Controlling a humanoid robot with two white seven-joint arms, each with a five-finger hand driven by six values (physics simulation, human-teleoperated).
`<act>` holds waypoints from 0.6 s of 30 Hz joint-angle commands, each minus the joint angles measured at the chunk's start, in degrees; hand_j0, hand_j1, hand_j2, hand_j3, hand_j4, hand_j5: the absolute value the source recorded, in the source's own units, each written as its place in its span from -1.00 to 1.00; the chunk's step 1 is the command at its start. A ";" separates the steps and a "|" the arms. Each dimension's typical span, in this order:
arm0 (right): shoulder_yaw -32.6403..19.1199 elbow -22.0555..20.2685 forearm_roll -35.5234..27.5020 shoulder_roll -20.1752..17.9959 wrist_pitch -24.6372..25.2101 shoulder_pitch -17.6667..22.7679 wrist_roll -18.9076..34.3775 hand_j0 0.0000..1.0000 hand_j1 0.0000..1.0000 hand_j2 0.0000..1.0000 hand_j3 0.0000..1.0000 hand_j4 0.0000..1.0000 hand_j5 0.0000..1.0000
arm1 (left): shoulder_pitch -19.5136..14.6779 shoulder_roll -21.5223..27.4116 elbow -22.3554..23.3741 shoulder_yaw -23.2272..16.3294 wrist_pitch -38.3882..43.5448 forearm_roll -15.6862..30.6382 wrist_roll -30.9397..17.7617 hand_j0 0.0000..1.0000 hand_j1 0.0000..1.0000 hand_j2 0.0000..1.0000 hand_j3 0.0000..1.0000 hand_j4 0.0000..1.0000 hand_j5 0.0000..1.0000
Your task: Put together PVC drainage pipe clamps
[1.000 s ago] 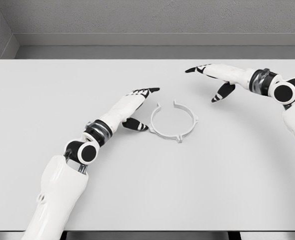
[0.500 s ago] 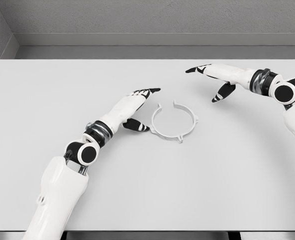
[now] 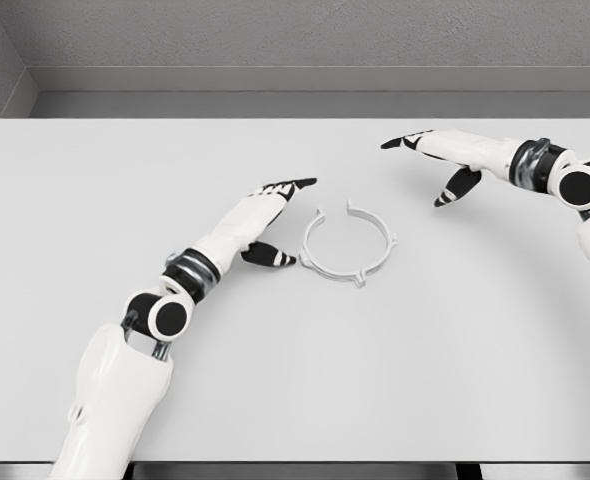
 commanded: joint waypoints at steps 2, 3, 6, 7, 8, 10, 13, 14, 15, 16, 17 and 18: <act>-0.09 -0.04 -0.32 -0.30 0.13 0.00 -0.11 1.00 1.00 1.00 1.00 1.00 1.00 | 0.18 -0.01 -2.65 0.09 -0.10 1.16 -0.11 1.00 1.00 1.00 1.00 1.00 1.00; -0.09 -0.04 -0.32 -0.56 0.13 0.00 -0.11 1.00 1.00 1.00 1.00 1.00 1.00 | 0.18 -0.01 -2.82 0.01 -0.19 1.16 -0.11 1.00 1.00 1.00 1.00 1.00 1.00; -0.09 -1.97 -0.41 -1.52 0.13 0.35 -0.11 1.00 1.00 1.00 1.00 1.00 1.00 | 0.35 -0.01 -2.91 0.01 -0.19 1.07 -0.11 1.00 1.00 1.00 1.00 1.00 1.00; -0.09 -2.76 -0.41 -1.79 0.13 0.35 -0.11 1.00 1.00 1.00 1.00 1.00 1.00 | 0.35 -0.01 -2.82 0.01 -0.19 1.07 -0.11 1.00 1.00 1.00 1.00 1.00 1.00; 0.00 -2.76 -0.41 -1.79 0.21 0.35 -0.11 1.00 1.00 1.00 1.00 1.00 1.00 | 0.35 -0.01 -2.82 0.01 -0.19 1.07 -0.11 1.00 1.00 1.00 1.00 1.00 1.00; 0.00 -2.67 -0.41 -1.79 0.21 0.35 -0.11 1.00 1.00 1.00 1.00 1.00 1.00 | 0.35 -0.01 -2.65 0.01 -0.19 1.07 -0.11 1.00 1.00 1.00 1.00 1.00 1.00; 0.09 -2.67 -0.41 -1.88 0.21 0.26 -0.02 1.00 1.00 1.00 1.00 1.00 1.00 | 0.35 -0.01 -2.21 0.01 -0.10 0.99 -0.11 1.00 1.00 1.00 1.00 1.00 1.00; 0.09 -2.67 -0.32 -1.88 0.21 0.18 -0.02 1.00 1.00 1.00 1.00 1.00 1.00 | 0.35 -0.01 -2.03 0.01 -0.10 0.99 -0.11 1.00 1.00 1.00 1.00 1.00 1.00; 0.09 -2.59 -0.32 -1.88 0.21 0.18 -0.02 1.00 1.00 1.00 1.00 1.00 1.00 | 0.35 -0.01 -1.50 -0.26 -0.02 0.90 -0.11 1.00 1.00 1.00 1.00 1.00 1.00; 0.09 -2.67 -0.32 -2.23 0.21 0.18 -0.02 1.00 1.00 1.00 1.00 1.00 1.00 | 0.26 -0.01 -1.06 -0.52 -0.10 0.81 -0.11 1.00 1.00 1.00 1.00 1.00 1.00; 0.00 -2.59 -0.32 -2.32 0.21 0.18 -0.02 1.00 1.00 1.00 1.00 1.00 1.00 | 0.26 -0.01 -0.98 -0.52 -0.10 0.72 -0.11 1.00 1.00 1.00 1.00 1.00 1.00; 0.09 -2.67 -0.32 -2.58 0.21 0.26 0.07 1.00 1.00 1.00 1.00 1.00 1.00 | 0.26 -0.01 -0.89 -0.52 -0.10 0.72 -0.11 1.00 1.00 1.00 1.00 1.00 1.00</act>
